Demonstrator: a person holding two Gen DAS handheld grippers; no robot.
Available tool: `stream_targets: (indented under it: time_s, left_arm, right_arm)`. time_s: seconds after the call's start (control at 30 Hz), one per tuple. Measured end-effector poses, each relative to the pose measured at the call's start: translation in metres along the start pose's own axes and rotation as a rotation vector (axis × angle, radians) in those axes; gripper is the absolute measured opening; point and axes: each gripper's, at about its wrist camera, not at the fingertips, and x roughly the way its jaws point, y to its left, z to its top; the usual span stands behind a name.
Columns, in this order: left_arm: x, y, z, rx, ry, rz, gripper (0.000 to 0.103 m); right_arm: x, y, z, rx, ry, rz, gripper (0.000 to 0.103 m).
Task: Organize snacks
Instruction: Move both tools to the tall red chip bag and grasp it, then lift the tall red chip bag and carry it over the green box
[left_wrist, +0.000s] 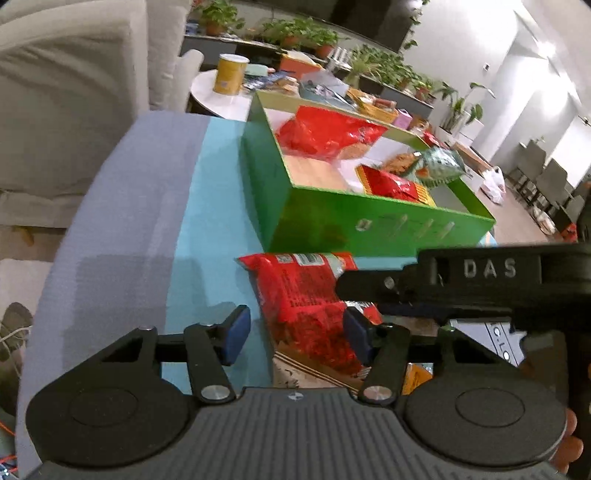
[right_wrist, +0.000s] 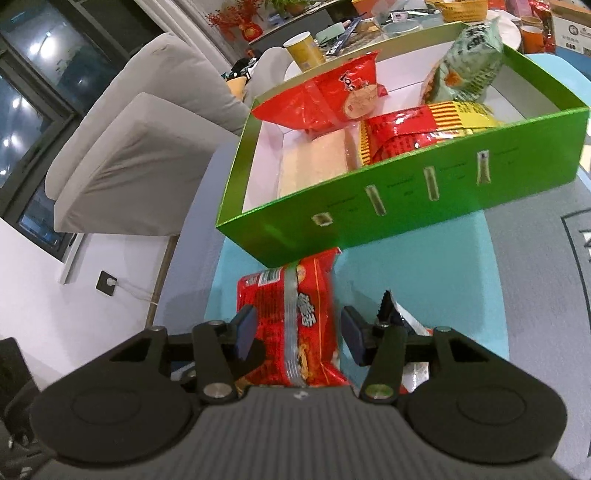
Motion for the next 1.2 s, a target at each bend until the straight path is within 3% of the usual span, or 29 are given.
stream_targets:
  time_s: [0.1,0.6,0.97,1.2]
  left_arm:
    - [0.004,-0.002,-0.002,0.022,0.010,-0.025,0.047]
    - [0.006,-0.003,-0.005,0.020,-0.007,-0.047,0.047]
    - [-0.041,-0.027,0.008,0.077,-0.171,-0.051,0.045]
    - [-0.060,-0.044,0.017,0.107,-0.232,-0.070,0.045]
  right_arm:
    - [0.004,0.002,0.004,-0.009,0.006,-0.004,0.054]
    - [0.024,0.019,0.008,-0.112,0.049,-0.069,0.054]
    - [-0.030,0.035,0.003,-0.134,-0.127,-0.007,0.053]
    - [-0.056,0.038,0.009,-0.147,-0.217,0.016,0.053]
